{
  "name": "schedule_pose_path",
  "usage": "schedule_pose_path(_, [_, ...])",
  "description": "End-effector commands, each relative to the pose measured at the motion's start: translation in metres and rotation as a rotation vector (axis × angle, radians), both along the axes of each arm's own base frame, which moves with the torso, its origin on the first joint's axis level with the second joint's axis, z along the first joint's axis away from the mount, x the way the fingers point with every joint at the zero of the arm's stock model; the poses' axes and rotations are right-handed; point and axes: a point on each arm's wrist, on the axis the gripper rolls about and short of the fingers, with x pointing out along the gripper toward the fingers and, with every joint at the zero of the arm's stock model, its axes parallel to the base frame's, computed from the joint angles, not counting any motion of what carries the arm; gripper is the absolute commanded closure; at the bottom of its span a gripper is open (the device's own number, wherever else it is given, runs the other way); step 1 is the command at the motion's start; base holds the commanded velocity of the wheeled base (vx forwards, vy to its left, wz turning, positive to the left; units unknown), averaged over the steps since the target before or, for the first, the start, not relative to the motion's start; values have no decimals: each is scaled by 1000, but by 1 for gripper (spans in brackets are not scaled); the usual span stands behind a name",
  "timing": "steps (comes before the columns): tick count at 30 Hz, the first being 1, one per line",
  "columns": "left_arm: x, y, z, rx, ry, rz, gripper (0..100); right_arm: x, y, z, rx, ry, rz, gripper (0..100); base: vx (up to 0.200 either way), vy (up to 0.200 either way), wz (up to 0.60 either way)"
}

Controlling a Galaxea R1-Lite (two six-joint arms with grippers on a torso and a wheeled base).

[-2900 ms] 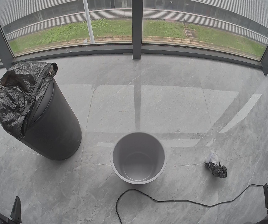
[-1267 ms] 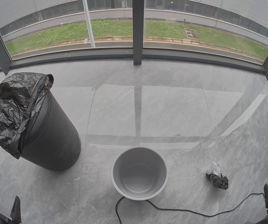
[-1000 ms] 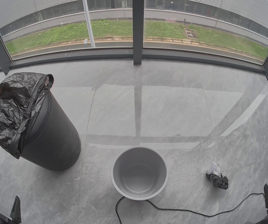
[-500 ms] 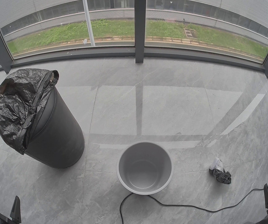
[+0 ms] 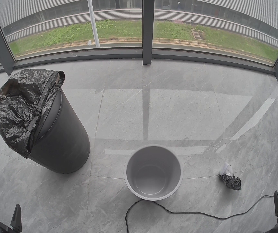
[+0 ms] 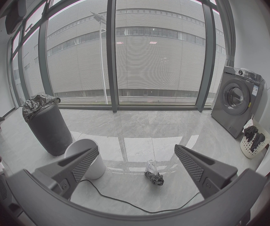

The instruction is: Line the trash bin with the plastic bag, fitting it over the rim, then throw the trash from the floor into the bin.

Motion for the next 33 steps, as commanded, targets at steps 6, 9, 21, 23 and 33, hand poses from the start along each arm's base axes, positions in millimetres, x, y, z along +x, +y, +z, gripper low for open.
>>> schedule_pose_path(6, [0, 0, -5, 0, 0, 0, 0, 1, 0, -5, 0, 8, 1, 0, 0, 0, 0])
schedule_pose_path(9, [0, 0, -5, 0, 0, 0, 0, 1, 0, -5, 2, 7, 1, 0, 0, 0, 0])
schedule_pose_path(21, [0, 0, -5, 0, 0, 0, 0, 1, 0, -5, 2, 6, 1, 0, 0, 0, 0])
schedule_pose_path(23, [0, 0, -5, 0, 0, 0, 0, 1, 0, -5, 2, 6, 1, 0, 0, 0, 0])
schedule_pose_path(33, [0, 0, -5, -2, 0, 2, 0, 1, 0, -5, 2, 6, 1, 0, 0, 0, 0])
